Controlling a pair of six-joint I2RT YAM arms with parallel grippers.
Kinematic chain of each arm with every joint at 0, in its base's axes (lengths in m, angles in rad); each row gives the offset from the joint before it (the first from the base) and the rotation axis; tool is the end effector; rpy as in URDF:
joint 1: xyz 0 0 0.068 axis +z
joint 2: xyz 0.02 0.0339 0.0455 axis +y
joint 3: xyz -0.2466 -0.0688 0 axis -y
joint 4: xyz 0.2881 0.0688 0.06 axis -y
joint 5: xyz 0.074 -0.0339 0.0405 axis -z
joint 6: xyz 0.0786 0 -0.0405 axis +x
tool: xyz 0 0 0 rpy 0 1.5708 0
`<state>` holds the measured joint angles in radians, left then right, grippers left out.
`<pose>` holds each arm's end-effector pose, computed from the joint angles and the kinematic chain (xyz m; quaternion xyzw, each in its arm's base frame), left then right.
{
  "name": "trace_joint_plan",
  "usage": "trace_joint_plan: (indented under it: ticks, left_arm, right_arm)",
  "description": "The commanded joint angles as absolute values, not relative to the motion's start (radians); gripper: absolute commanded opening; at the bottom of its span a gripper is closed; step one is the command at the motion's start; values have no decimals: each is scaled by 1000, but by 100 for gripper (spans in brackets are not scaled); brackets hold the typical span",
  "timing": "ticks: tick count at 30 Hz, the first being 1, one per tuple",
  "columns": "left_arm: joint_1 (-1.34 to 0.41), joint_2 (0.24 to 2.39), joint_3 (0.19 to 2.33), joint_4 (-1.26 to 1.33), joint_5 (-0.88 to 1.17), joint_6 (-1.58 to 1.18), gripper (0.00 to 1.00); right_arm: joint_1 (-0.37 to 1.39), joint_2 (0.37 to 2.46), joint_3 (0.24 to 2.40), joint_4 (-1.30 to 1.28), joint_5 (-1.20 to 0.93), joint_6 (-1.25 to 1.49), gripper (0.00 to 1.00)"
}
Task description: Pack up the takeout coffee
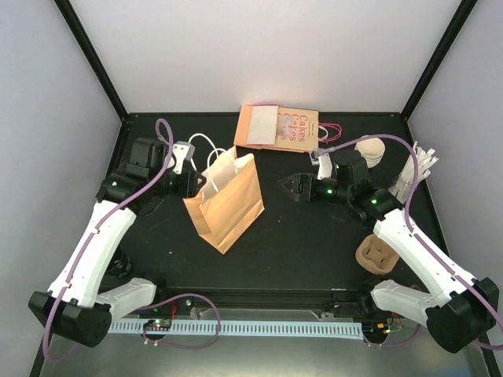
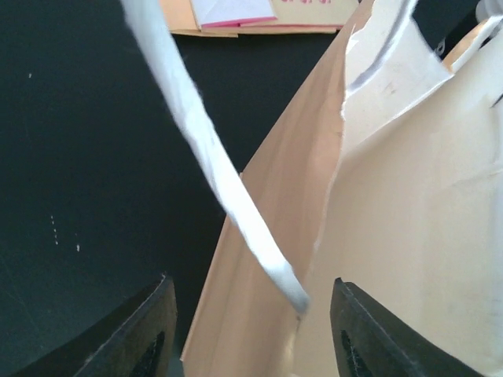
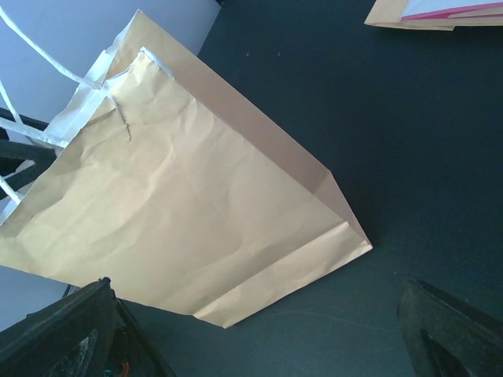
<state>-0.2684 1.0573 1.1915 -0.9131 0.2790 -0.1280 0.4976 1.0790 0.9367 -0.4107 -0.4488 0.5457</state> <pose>0.2669 -0.0959 0.3212 0.1176 0.9077 -0.2010 0.3492 0.2653 0.1829 0.2733 -0.0879 0.8537 0.4052 0.3150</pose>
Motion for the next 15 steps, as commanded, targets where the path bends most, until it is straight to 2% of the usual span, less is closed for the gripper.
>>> trace_joint_plan:
  ticks: [1, 8, 9, 15]
  left_arm:
    - [-265, 1094, 1226, -896, 303, -80, 50]
    - [-277, 1119, 1279, -916, 314, -41, 6]
    - [-284, 1120, 1289, -919, 330, -34, 2]
    - [-394, 1091, 1317, -910, 256, -12, 1]
  right_arm:
    - [492, 1082, 940, -417, -458, 525, 100]
    - [495, 1092, 969, -432, -506, 488, 99]
    - [496, 1098, 980, -443, -512, 475, 99]
    - [533, 1120, 1076, -530, -469, 399, 98]
